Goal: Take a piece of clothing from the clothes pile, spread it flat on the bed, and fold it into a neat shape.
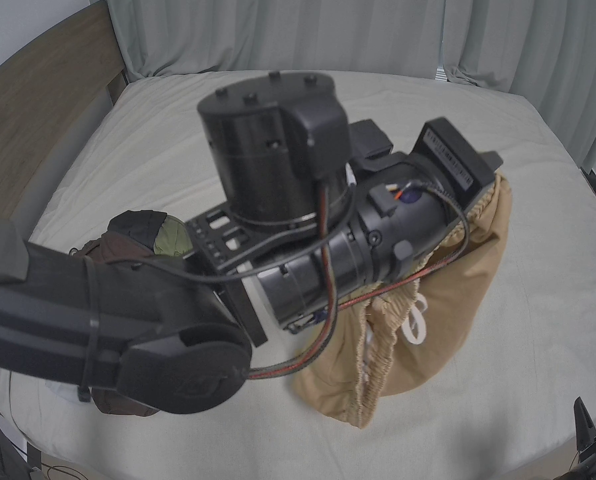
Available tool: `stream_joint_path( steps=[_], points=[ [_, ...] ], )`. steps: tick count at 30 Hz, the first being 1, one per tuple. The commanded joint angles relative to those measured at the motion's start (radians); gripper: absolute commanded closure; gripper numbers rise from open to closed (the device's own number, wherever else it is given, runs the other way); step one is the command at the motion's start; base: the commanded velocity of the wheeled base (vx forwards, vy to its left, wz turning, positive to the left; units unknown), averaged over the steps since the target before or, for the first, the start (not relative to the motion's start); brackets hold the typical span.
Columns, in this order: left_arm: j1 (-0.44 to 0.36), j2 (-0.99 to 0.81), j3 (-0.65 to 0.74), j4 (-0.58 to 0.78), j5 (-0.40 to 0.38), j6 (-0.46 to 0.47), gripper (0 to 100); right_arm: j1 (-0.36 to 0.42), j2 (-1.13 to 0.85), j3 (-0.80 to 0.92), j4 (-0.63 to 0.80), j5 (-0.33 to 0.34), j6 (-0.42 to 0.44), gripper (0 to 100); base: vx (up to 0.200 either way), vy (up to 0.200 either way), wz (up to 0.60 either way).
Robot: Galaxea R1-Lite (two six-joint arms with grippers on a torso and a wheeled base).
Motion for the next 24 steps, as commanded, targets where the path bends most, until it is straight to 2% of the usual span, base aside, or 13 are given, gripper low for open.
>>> stream_joint_path(
  steps=[1,5,8,12,13,16,24],
  points=[
    [-0.014,-0.032,-0.097,0.039,0.000,-0.031,100,0.000,-0.016,0.018,0.000,0.001,-0.001,0,0.000,0.000,0.00],
    [-0.019,-0.058,-0.165,0.092,0.008,-0.123,100,0.000,-0.016,0.018,0.000,0.001,0.000,0,0.000,0.000,0.00],
    [-0.001,-0.061,-0.134,0.088,0.017,-0.139,100,0.000,-0.016,0.018,0.000,0.001,0.000,0,0.000,0.000,0.00],
    [0.093,-0.065,0.022,0.036,0.011,-0.128,100,0.000,-0.016,0.018,0.000,0.001,0.000,0,0.000,0.000,0.00],
    [0.096,-0.065,0.029,0.033,0.011,-0.127,100,0.000,-0.016,0.018,0.000,0.001,0.000,0,0.000,0.000,0.00],
    [0.162,-0.072,0.171,-0.072,0.000,-0.116,100,0.000,-0.016,0.018,0.000,0.001,-0.001,0,0.000,0.000,0.00],
    [0.236,-0.058,0.365,-0.253,-0.031,-0.053,100,0.000,-0.016,0.018,0.000,0.001,-0.001,0,0.000,0.000,0.00]
  ],
)
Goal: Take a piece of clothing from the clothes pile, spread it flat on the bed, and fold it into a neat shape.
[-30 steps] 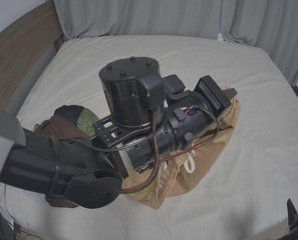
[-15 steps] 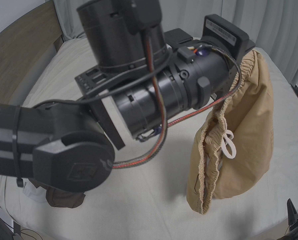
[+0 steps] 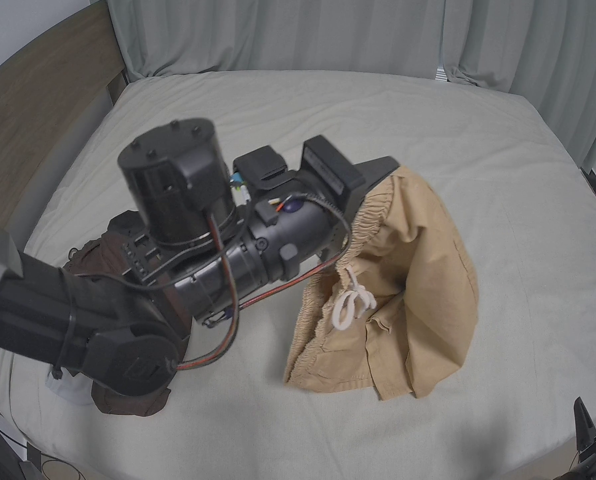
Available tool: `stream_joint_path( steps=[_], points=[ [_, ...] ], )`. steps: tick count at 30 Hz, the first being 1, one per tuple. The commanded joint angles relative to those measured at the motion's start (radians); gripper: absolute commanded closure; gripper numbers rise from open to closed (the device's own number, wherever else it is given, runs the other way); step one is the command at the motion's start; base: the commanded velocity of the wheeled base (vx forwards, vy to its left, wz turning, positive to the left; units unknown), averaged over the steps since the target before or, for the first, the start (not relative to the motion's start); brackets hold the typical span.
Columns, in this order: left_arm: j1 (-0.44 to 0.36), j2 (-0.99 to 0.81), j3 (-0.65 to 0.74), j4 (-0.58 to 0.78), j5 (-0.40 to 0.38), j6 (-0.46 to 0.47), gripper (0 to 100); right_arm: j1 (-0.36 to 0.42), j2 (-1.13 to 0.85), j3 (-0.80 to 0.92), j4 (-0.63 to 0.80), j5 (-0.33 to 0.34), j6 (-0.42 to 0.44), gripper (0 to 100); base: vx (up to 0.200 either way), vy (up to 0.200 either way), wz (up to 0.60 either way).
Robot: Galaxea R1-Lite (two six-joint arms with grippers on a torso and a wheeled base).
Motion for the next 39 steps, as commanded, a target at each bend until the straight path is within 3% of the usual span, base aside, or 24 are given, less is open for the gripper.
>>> stream_joint_path(
  steps=[1,7,21,32,39],
  points=[
    [0.063,0.004,0.121,-0.075,-0.017,0.036,100,0.000,-0.016,0.018,0.000,0.000,-0.001,0,0.000,0.000,0.00],
    [0.098,0.000,0.191,-0.141,-0.028,0.056,100,0.000,-0.016,0.018,0.000,0.000,-0.003,0,0.000,0.000,0.00],
    [0.160,0.135,0.480,-0.543,-0.096,0.322,100,0.000,-0.016,0.018,0.000,0.000,-0.003,0,0.000,0.000,0.00],
    [0.232,0.130,0.498,-0.544,-0.119,0.410,100,0.000,-0.016,0.018,0.000,0.000,-0.004,0,0.000,0.000,0.00],
    [0.325,0.133,0.504,-0.544,-0.163,0.548,100,0.000,-0.016,0.018,0.000,0.000,-0.004,0,0.000,0.000,0.00]
  ],
)
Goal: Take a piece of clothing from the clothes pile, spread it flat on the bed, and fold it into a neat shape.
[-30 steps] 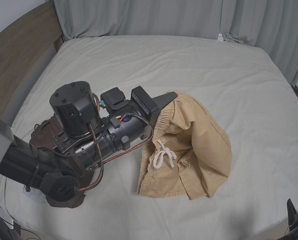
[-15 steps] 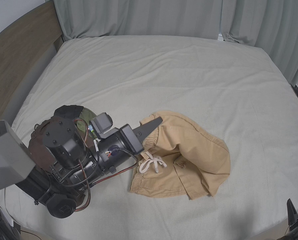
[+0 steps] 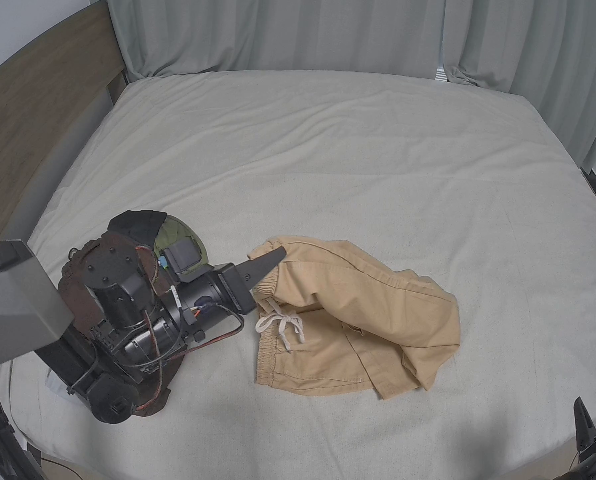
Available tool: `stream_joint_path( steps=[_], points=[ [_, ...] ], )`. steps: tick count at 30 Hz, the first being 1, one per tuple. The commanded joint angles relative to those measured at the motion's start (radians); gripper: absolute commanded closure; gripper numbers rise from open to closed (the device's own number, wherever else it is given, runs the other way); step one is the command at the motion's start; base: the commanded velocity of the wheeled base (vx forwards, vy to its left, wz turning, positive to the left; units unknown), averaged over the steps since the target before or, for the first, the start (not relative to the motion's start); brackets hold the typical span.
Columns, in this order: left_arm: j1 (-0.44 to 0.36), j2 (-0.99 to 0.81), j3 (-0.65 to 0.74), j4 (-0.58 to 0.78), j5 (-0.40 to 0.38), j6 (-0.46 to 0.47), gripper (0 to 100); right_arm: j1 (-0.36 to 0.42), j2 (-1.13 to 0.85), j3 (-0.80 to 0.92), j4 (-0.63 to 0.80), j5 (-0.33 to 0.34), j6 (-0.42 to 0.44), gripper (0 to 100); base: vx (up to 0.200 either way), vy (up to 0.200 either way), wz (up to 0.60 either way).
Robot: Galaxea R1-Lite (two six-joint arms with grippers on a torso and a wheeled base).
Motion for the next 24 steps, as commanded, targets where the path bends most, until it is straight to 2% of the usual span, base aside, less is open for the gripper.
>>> stream_joint_path(
  steps=[1,4,10,12,17,18,19,24],
  points=[
    [0.074,0.004,0.011,0.000,-0.040,0.077,100,0.000,-0.016,0.018,0.000,0.001,-0.001,0,0.000,0.000,0.00],
    [0.117,0.000,0.030,0.000,-0.106,0.143,100,0.000,-0.016,0.018,0.000,0.001,-0.001,0,0.000,0.000,0.00],
    [0.186,-0.007,0.028,-0.001,-0.155,0.183,100,0.000,-0.016,0.018,0.000,0.001,-0.001,0,0.000,0.000,0.00],
    [0.251,-0.018,0.042,-0.001,-0.269,0.258,100,0.000,-0.016,0.018,0.000,0.001,-0.001,0,0.000,0.000,0.00],
    [0.312,-0.015,0.126,-0.001,-0.411,0.364,100,0.000,-0.016,0.018,0.000,0.001,-0.002,0,0.000,0.000,0.00],
    [0.312,-0.015,0.126,-0.001,-0.411,0.364,100,0.000,-0.016,0.018,0.000,0.001,-0.002,0,0.000,0.000,0.00],
    [0.327,-0.006,0.154,-0.001,-0.443,0.428,100,0.000,-0.016,0.018,0.001,0.002,-0.005,0,0.000,0.000,0.00],
    [0.373,0.043,0.171,-0.001,-0.485,0.579,100,0.000,-0.016,0.018,0.003,0.004,-0.008,0,0.000,0.000,0.00]
  ],
)
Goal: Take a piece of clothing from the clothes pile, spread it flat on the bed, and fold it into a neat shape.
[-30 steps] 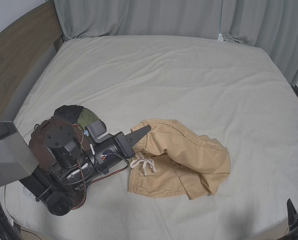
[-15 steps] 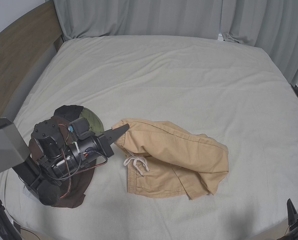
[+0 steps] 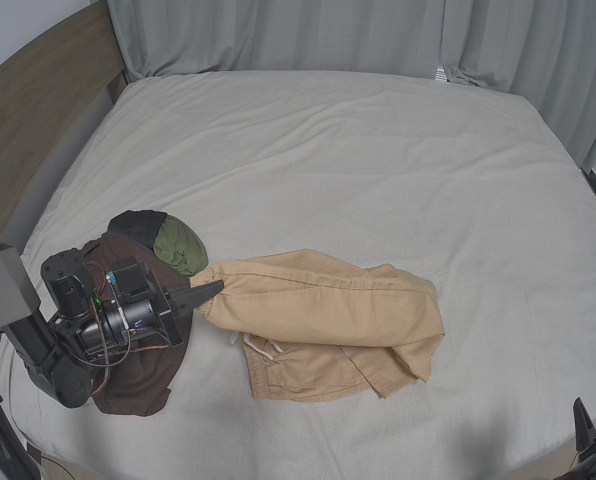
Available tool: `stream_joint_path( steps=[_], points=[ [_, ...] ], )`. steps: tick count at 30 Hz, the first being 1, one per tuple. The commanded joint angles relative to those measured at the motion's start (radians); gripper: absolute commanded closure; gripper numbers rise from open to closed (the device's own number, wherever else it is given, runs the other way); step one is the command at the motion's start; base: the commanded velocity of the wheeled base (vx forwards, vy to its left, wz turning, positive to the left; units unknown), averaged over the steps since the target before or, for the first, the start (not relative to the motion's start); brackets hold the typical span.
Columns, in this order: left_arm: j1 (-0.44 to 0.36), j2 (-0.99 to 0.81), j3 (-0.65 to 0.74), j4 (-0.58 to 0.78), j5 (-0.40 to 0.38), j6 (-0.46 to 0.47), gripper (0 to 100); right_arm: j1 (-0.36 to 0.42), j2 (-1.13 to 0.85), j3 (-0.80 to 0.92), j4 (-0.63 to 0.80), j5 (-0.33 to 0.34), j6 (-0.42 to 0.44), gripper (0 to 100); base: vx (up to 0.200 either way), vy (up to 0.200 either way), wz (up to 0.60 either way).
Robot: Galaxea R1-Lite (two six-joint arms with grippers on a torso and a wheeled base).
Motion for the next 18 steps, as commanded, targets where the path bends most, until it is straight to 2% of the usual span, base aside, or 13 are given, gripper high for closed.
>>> stream_joint_path(
  steps=[1,3,6,18],
  points=[
    [0.063,0.056,0.037,-0.001,-0.040,0.091,100,0.000,-0.016,0.018,0.002,0.002,-0.003,0,0.000,0.000,0.00],
    [0.072,0.081,0.033,-0.001,-0.048,0.131,100,0.000,-0.016,0.018,0.002,0.002,-0.001,0,0.000,0.000,0.00],
    [0.084,0.109,0.027,-0.001,-0.051,0.143,100,0.000,-0.016,0.018,0.000,0.002,0.001,0,0.000,0.000,0.00],
    [0.076,0.156,-0.022,-0.002,-0.053,0.134,100,0.000,-0.016,0.018,0.000,0.002,0.004,0,0.000,0.000,0.00]
  ],
)
